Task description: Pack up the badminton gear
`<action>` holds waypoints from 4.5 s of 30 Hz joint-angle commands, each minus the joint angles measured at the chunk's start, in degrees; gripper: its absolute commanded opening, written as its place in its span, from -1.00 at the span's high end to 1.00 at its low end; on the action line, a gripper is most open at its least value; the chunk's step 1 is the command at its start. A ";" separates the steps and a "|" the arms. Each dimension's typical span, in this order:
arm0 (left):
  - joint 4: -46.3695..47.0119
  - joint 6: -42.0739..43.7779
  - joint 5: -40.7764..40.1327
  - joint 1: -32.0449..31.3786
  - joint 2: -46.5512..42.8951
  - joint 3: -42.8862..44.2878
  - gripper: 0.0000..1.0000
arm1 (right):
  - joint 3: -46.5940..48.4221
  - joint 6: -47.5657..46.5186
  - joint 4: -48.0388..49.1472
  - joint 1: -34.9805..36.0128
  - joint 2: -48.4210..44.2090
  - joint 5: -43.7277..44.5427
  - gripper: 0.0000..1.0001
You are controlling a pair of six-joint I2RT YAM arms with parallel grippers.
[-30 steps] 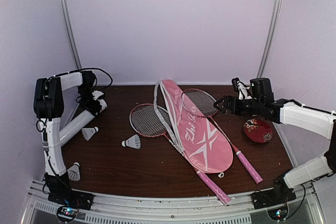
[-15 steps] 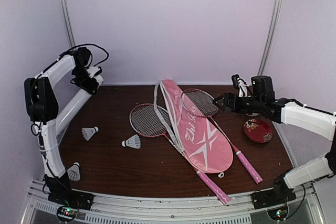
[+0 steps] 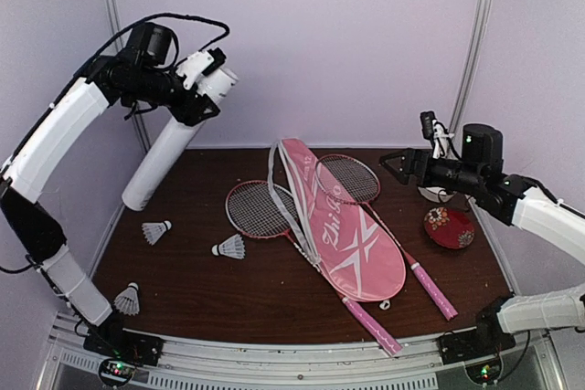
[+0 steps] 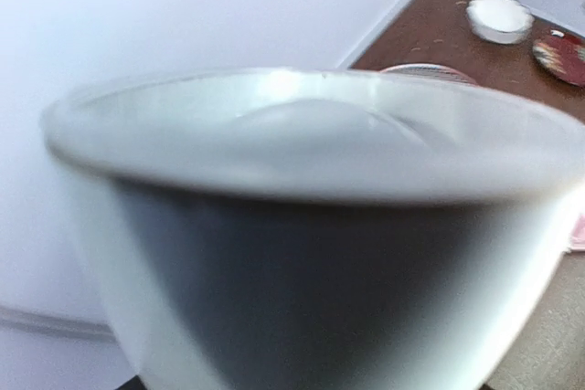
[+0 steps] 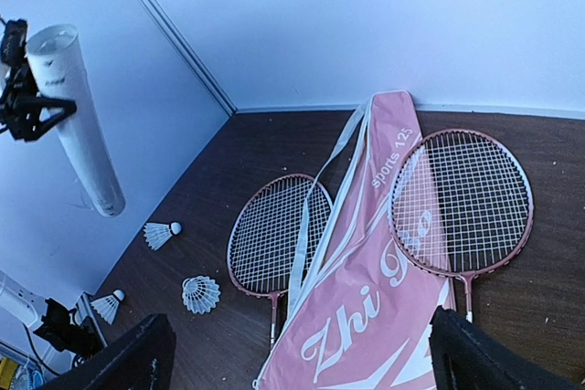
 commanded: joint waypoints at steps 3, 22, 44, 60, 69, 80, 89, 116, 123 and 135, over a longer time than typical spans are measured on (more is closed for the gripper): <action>34.02 15.73 10.90 -10.99 -19.92 -31.05 -0.21 | -2.91 -2.09 1.50 0.57 -7.04 0.21 -1.00; 55.82 58.59 -12.08 -39.11 -31.59 -57.85 -0.22 | 4.61 4.73 -7.62 2.46 -5.18 -5.79 -1.00; 65.16 85.47 -15.58 -58.76 -26.47 -67.96 -0.25 | 16.54 19.12 3.34 24.49 13.02 -20.66 -1.00; 70.21 88.94 -16.09 -61.41 -21.38 -67.03 -0.29 | 13.23 36.40 31.60 30.53 21.95 -24.69 -0.96; 69.88 89.43 -16.30 -61.94 -21.66 -67.04 -0.29 | 11.56 30.02 24.05 30.80 21.11 -23.61 -0.97; 70.92 89.91 -16.65 -61.89 -21.02 -67.30 -0.33 | 6.93 40.59 40.38 32.74 23.68 -23.80 -0.70; 71.50 87.02 -18.23 -61.94 -21.07 -67.57 -0.46 | 6.15 39.76 41.12 32.14 23.03 -22.56 -0.18; 51.53 -7.23 -2.52 -38.70 -41.67 -61.51 -0.82 | 10.58 -15.77 -13.04 19.00 -2.45 4.69 -0.21; 47.50 -29.40 19.46 -21.64 -37.78 -54.71 -0.78 | 10.09 -26.52 -24.54 23.09 -4.65 18.70 -0.21; 61.21 -36.08 33.62 -19.08 -33.74 -54.72 -0.82 | 5.28 -35.38 -27.40 32.74 -3.97 33.30 -0.22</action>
